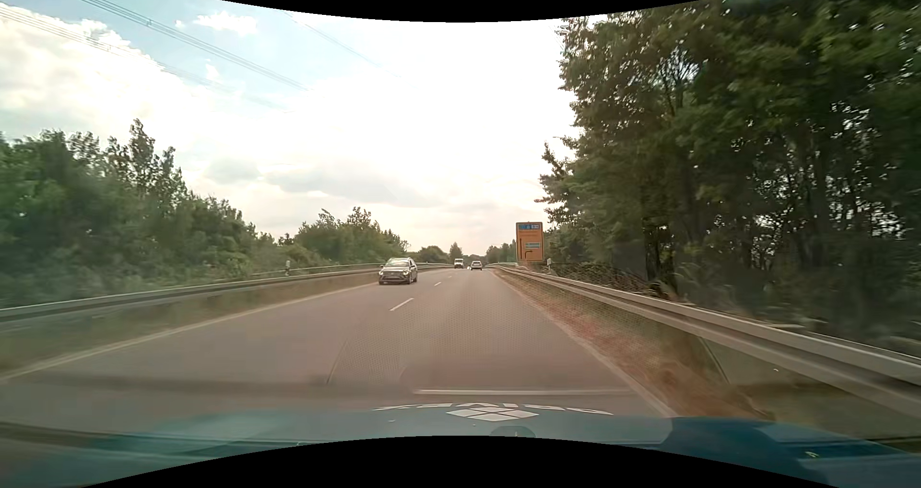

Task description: Follow the waypoints while adhering to traffic rules and regulations

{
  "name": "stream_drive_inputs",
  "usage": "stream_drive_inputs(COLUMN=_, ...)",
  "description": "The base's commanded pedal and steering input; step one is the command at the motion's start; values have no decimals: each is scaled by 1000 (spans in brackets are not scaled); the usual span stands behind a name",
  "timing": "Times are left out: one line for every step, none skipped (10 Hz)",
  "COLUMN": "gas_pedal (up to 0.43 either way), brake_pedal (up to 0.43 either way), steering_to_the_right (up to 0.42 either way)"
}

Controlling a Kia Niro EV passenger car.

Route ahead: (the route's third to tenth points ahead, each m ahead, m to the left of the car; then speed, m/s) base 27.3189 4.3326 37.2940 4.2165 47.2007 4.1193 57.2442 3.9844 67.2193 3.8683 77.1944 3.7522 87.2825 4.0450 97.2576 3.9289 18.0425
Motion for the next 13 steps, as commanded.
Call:
stream_drive_inputs(gas_pedal=220, brake_pedal=0, steering_to_the_right=-2)
stream_drive_inputs(gas_pedal=220, brake_pedal=0, steering_to_the_right=-2)
stream_drive_inputs(gas_pedal=220, brake_pedal=0, steering_to_the_right=-2)
stream_drive_inputs(gas_pedal=209, brake_pedal=0, steering_to_the_right=-2)
stream_drive_inputs(gas_pedal=209, brake_pedal=0, steering_to_the_right=-2)
stream_drive_inputs(gas_pedal=209, brake_pedal=0, steering_to_the_right=-2)
stream_drive_inputs(gas_pedal=197, brake_pedal=0, steering_to_the_right=-3)
stream_drive_inputs(gas_pedal=197, brake_pedal=0, steering_to_the_right=-2)
stream_drive_inputs(gas_pedal=197, brake_pedal=0, steering_to_the_right=-2)
stream_drive_inputs(gas_pedal=197, brake_pedal=0, steering_to_the_right=-2)
stream_drive_inputs(gas_pedal=197, brake_pedal=0, steering_to_the_right=-2)
stream_drive_inputs(gas_pedal=197, brake_pedal=0, steering_to_the_right=-2)
stream_drive_inputs(gas_pedal=197, brake_pedal=0, steering_to_the_right=-2)
